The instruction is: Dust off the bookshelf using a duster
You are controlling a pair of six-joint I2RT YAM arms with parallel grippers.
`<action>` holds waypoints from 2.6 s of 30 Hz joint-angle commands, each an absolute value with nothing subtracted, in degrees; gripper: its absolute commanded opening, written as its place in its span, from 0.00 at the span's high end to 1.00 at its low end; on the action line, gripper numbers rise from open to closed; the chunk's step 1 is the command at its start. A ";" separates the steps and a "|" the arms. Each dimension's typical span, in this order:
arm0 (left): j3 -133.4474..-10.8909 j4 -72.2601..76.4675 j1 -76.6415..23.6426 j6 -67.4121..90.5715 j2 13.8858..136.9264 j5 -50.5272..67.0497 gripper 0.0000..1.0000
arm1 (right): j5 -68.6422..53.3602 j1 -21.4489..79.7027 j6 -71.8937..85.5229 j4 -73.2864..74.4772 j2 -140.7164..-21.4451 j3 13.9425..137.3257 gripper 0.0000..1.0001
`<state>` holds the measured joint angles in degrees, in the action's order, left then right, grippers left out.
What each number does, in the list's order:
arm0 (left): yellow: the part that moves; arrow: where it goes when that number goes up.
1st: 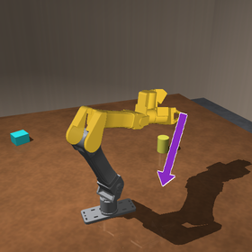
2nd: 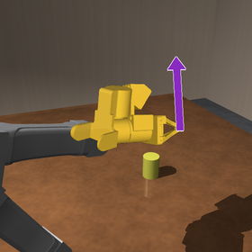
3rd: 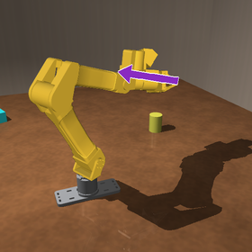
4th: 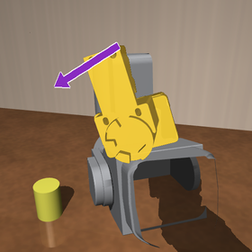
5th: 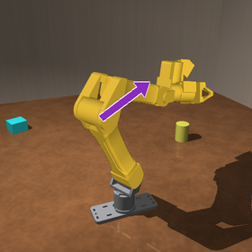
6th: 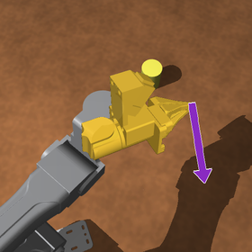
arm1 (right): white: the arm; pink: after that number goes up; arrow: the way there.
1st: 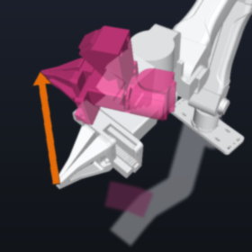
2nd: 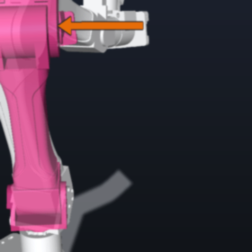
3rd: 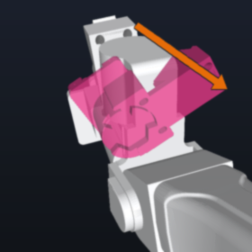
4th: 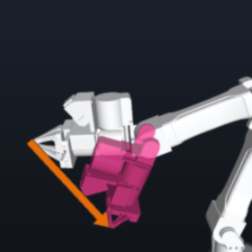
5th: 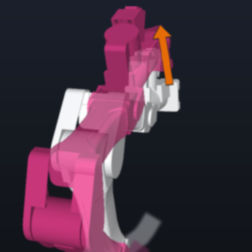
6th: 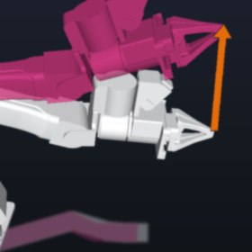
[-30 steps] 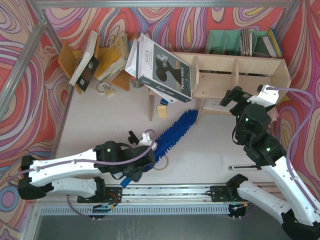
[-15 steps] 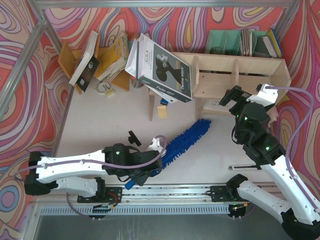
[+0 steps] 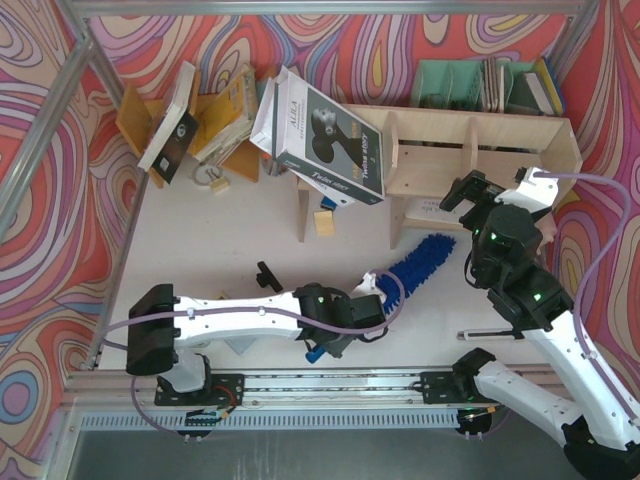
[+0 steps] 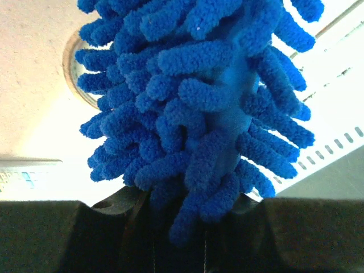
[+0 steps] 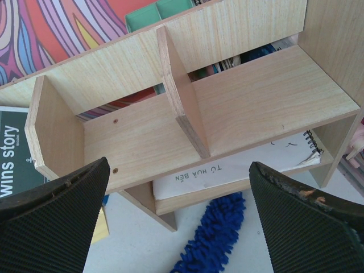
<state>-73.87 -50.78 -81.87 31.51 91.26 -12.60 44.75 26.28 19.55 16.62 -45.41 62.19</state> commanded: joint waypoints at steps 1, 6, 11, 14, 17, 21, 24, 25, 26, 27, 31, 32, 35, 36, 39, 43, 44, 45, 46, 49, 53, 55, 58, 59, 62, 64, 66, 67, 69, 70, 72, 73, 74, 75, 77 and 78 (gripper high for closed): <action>-76.23 -46.58 -79.50 30.77 92.67 -17.28 1.00 | 45.30 26.36 19.60 16.53 -45.25 63.22 0.01; -75.85 -43.59 -77.88 32.52 92.73 -21.75 1.00 | 45.52 26.35 19.25 16.06 -45.27 62.52 0.01; -75.31 -41.61 -77.48 32.94 93.34 -24.38 1.00 | 45.77 26.37 18.57 15.48 -45.57 62.15 0.01; -75.63 -40.17 -77.00 32.17 94.33 -23.96 1.00 | 45.88 26.35 18.24 15.14 -45.52 61.82 0.01; -77.80 -38.11 -76.88 29.68 96.46 -22.58 1.00 | 45.88 26.37 17.77 14.48 -45.55 61.28 0.01; -81.88 -36.06 -76.91 25.45 99.95 -20.46 1.00 | 46.11 26.39 17.44 14.71 -45.62 61.37 0.01; -84.71 -34.82 -76.97 22.38 102.37 -18.04 1.00 | 46.45 26.36 17.23 14.71 -45.17 61.13 0.01; -85.56 -34.50 -76.95 21.69 102.95 -17.42 1.00 | 46.55 26.35 17.23 14.68 -45.04 61.09 0.01; -86.20 -34.07 -76.98 20.92 103.63 -16.74 1.00 | 46.66 26.36 17.15 14.71 -44.86 61.10 0.01; -86.81 -33.71 -76.94 20.29 104.50 -15.95 1.00 | 46.71 26.31 17.05 14.76 -44.83 61.09 0.01; -90.44 -33.79 -76.91 17.86 108.14 -12.05 1.00 | 46.85 26.36 17.04 14.82 -44.76 61.25 0.01; -91.12 -33.69 -76.98 17.38 108.96 -11.36 1.00 | 46.85 26.32 17.04 14.77 -44.82 61.26 0.01; -93.09 -34.29 -76.94 16.01 110.86 -9.74 1.00 | 46.76 26.32 17.07 14.85 -45.04 61.34 0.01; -92.88 -34.36 -76.93 15.80 110.88 -9.88 1.00 | 46.77 26.30 17.05 14.93 -45.13 61.42 0.01; -90.16 -33.86 -76.41 16.94 109.30 -10.60 1.00 | 46.82 26.34 17.01 15.00 -45.16 61.39 0.01; -83.90 -33.31 -74.48 19.73 105.68 -12.19 1.00 | 46.93 26.36 17.13 14.82 -45.01 61.07 0.01; -82.14 -32.92 -74.04 20.30 104.51 -12.73 1.00 | 46.78 26.36 17.13 14.70 -44.99 60.96 0.01; -80.37 -32.54 -73.74 20.83 103.57 -13.42 1.00 | 46.76 26.37 17.14 14.76 -45.02 60.91 0.01; -78.81 -32.26 -73.48 21.29 102.23 -13.89 1.00 | 46.76 26.30 17.03 14.75 -45.10 60.91 0.01; -75.43 -32.15 -73.05 22.47 99.61 -15.43 1.00 | 46.76 26.37 17.00 14.74 -45.20 60.91 0.01; -73.38 -31.51 -73.04 23.30 97.14 -16.45 1.00 | 46.76 26.34 17.05 14.67 -45.26 60.91 0.01; -73.70 -31.02 -72.92 23.21 96.94 -16.95 1.00 | 46.60 26.36 17.20 14.59 -45.18 60.82 0.01; -75.92 -29.88 -72.95 22.06 97.95 -17.00 1.00 | 46.49 26.33 17.27 14.74 -45.15 60.86 0.01; -76.96 -29.50 -72.95 21.53 98.54 -16.85 1.00 | 46.54 26.33 17.23 14.76 -45.10 60.89 0.01; -80.22 -28.71 -72.94 19.78 100.90 -15.21 1.00 | 46.58 26.38 17.00 14.79 -45.22 61.06 0.01; -82.69 -28.65 -72.95 18.66 102.76 -13.95 1.00 | 46.58 26.29 16.83 14.77 -45.30 61.23 0.02; -85.17 -29.32 -73.01 17.96 105.01 -13.21 1.00 | 46.66 26.35 16.51 14.62 -45.40 61.34 0.01; -86.48 -29.75 -72.99 17.60 106.09 -12.62 1.00 | 46.73 26.32 16.50 14.66 -45.43 61.35 0.01; -88.24 -30.14 -73.03 17.13 107.55 -11.42 1.00 | 46.63 26.34 16.44 14.58 -45.53 61.43 0.01; -88.78 -29.96 -73.10 16.87 108.19 -10.60 1.00 | 46.71 26.36 16.44 14.51 -45.53 61.36 0.02; -89.99 -29.92 -73.25 16.14 109.07 -9.32 1.00 | 46.76 26.30 16.30 14.46 -45.56 61.26 0.01; -90.87 -30.43 -73.38 15.71 109.68 -9.05 1.00 | 46.80 26.31 16.22 14.36 -45.63 61.26 0.01; -91.68 -30.90 -73.59 15.25 110.38 -8.83 1.00 | 46.88 26.29 16.16 14.41 -45.62 61.19 0.01; -92.40 -31.38 -73.70 14.83 110.99 -8.49 1.00 | 46.93 26.31 15.93 14.34 -45.71 61.17 0.01; -93.54 -32.35 -74.10 14.09 111.87 -7.72 1.00 | 46.93 26.33 15.90 14.06 -45.86 61.24 0.01; -93.75 -32.67 -74.28 13.80 112.13 -7.55 1.00 | 46.93 26.38 15.91 14.00 -45.91 61.26 0.01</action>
<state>-91.09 -33.43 -73.36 16.40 111.18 -9.15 45.45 26.28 16.82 15.90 -45.54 61.36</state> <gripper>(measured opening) 0.343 0.986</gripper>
